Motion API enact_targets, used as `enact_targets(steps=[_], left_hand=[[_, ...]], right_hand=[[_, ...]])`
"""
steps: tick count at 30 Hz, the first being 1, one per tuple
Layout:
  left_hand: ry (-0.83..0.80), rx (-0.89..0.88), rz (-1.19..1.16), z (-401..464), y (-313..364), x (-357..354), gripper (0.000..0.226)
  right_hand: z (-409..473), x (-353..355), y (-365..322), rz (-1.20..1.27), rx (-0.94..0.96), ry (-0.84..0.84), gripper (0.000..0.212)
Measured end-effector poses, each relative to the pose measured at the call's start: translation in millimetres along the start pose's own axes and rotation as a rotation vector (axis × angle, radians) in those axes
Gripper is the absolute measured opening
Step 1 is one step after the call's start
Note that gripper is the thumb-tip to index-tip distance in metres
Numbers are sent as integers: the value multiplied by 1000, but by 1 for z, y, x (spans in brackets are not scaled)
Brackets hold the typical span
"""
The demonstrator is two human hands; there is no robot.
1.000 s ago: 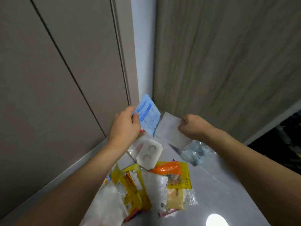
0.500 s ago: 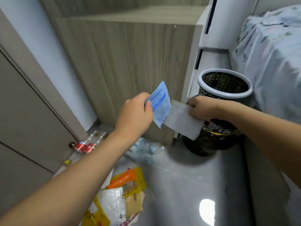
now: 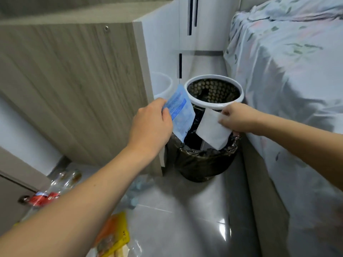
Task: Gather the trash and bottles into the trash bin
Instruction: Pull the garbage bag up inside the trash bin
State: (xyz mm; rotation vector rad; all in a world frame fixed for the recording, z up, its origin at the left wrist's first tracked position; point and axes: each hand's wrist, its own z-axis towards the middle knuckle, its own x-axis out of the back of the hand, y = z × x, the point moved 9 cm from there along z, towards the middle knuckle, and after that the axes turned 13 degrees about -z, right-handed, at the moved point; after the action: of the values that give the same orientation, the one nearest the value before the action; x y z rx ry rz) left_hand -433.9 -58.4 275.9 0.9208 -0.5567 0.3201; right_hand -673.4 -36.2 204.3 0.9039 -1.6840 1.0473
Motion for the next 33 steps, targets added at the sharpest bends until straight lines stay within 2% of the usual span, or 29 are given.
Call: enact_targets(steps=[5, 8, 14, 19, 21, 26, 30, 33], left_hand=[[-63, 16, 51, 20, -8, -44, 23], [-106, 53, 90, 32, -18, -74, 25], [-262, 196, 160, 44, -52, -143, 14], [-445, 323, 192, 30, -72, -189, 17], [-436, 321, 162, 24, -72, -185, 17], [-397, 172, 145, 0, -58, -140, 24], [-396, 66, 199, -35, -59, -80, 29], [-407, 66, 237, -63, -81, -28, 32]], right_hand=[[20, -11, 21, 146, -28, -44, 16], [28, -15, 21, 208, -29, -75, 23], [33, -21, 7, -108, 119, -18, 24], [34, -40, -2, -272, 186, -57, 16], [33, -40, -2, -253, 200, -43, 12], [15, -43, -17, -242, 248, 0, 17], [-22, -46, -56, -202, 322, 23, 37], [-49, -61, -103, -207, 405, 33, 33]])
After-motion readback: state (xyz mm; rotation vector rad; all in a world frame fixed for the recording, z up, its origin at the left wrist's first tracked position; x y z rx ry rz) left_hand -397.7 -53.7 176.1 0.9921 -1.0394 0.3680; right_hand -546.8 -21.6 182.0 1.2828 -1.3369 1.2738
